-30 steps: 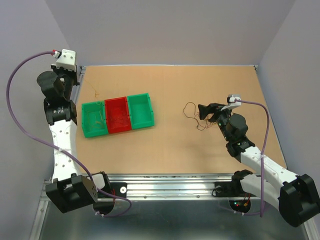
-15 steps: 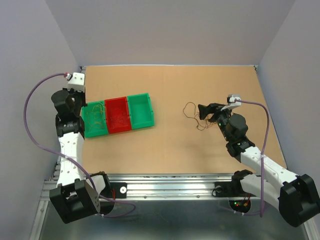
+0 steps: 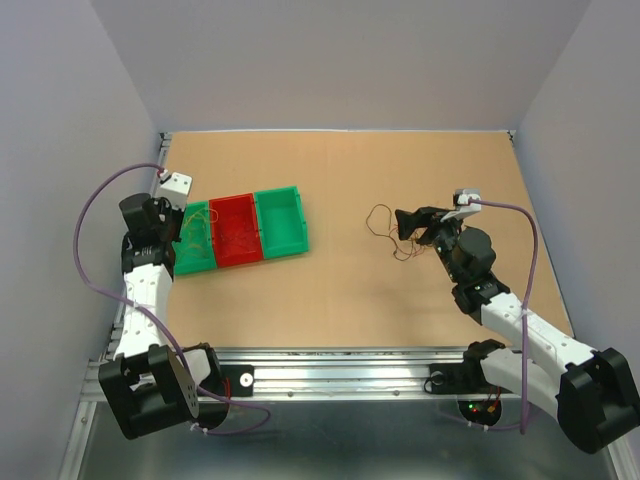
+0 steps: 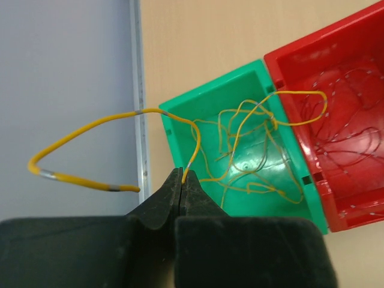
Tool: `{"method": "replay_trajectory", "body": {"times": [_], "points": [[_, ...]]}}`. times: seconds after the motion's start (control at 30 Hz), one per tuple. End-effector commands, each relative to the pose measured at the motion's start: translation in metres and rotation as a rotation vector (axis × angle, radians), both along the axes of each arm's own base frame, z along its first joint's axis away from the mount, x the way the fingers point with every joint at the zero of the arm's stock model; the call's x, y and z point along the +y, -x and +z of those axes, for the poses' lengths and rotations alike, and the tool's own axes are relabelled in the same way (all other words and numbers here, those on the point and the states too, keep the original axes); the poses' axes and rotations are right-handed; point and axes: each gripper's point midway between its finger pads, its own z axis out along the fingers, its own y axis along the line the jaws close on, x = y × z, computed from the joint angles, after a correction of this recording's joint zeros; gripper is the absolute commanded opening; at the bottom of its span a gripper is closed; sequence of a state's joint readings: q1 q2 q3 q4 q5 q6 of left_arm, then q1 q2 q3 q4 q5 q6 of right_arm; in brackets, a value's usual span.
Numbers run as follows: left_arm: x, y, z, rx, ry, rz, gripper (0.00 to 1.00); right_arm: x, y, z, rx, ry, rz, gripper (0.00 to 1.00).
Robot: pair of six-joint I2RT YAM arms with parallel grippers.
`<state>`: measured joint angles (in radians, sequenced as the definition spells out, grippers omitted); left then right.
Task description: Untangle the cables
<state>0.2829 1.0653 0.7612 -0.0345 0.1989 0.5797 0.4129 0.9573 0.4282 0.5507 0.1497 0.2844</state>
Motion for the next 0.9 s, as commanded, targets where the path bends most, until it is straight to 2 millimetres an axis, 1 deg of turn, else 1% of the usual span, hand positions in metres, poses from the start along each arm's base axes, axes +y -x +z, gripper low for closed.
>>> {"method": "replay_trajectory", "body": {"times": [0.0,0.13,0.17,0.2,0.23,0.27,0.3,0.43,0.53,0.6,0.63,0.73,0.77,0.83,0.87], "points": [[0.023,0.005,0.010,0.002,-0.120,0.072,0.00,0.000,0.001,0.001,-0.014,-0.005,0.007,0.94],[0.034,0.012,0.015,-0.015,-0.159,0.140,0.00,0.000,0.002,0.002,-0.019,-0.006,0.007,0.94],[0.047,0.019,0.017,-0.006,-0.191,0.217,0.00,-0.001,0.002,0.002,-0.019,-0.006,0.005,0.94],[0.054,0.019,0.024,-0.028,-0.210,0.254,0.00,-0.001,0.002,0.002,-0.019,-0.004,0.005,0.94],[0.060,0.022,0.027,-0.028,-0.235,0.284,0.00,0.000,0.002,0.002,-0.019,-0.004,0.005,0.94],[0.061,0.022,0.027,-0.026,-0.241,0.287,0.00,-0.001,0.002,0.003,-0.022,-0.005,0.004,0.94],[0.061,0.024,0.026,-0.014,-0.243,0.282,0.00,-0.001,0.002,0.003,-0.021,-0.003,0.004,0.94],[0.047,0.022,0.022,0.016,-0.209,0.209,0.00,-0.001,0.002,0.003,-0.023,-0.004,0.007,0.94],[0.047,0.019,0.014,0.058,-0.200,0.220,0.00,-0.001,0.003,0.004,-0.025,-0.007,0.007,0.94],[0.045,0.016,0.002,0.104,-0.202,0.241,0.00,-0.001,0.003,0.004,-0.026,-0.007,0.007,0.94],[0.042,0.012,-0.008,0.139,-0.209,0.242,0.00,0.000,0.003,0.004,-0.025,-0.007,0.008,0.94],[0.035,0.006,-0.019,0.174,-0.208,0.243,0.00,-0.001,0.003,0.003,-0.024,-0.006,0.007,0.94],[0.032,0.003,-0.026,0.195,-0.210,0.236,0.00,-0.001,0.003,0.004,-0.025,-0.005,0.007,0.94],[0.025,0.000,-0.032,0.205,-0.193,0.223,0.00,-0.001,0.003,0.004,-0.027,-0.006,0.005,0.94],[0.022,-0.002,-0.040,0.228,-0.189,0.213,0.00,-0.002,0.003,0.004,-0.027,-0.003,0.003,0.94]]}}
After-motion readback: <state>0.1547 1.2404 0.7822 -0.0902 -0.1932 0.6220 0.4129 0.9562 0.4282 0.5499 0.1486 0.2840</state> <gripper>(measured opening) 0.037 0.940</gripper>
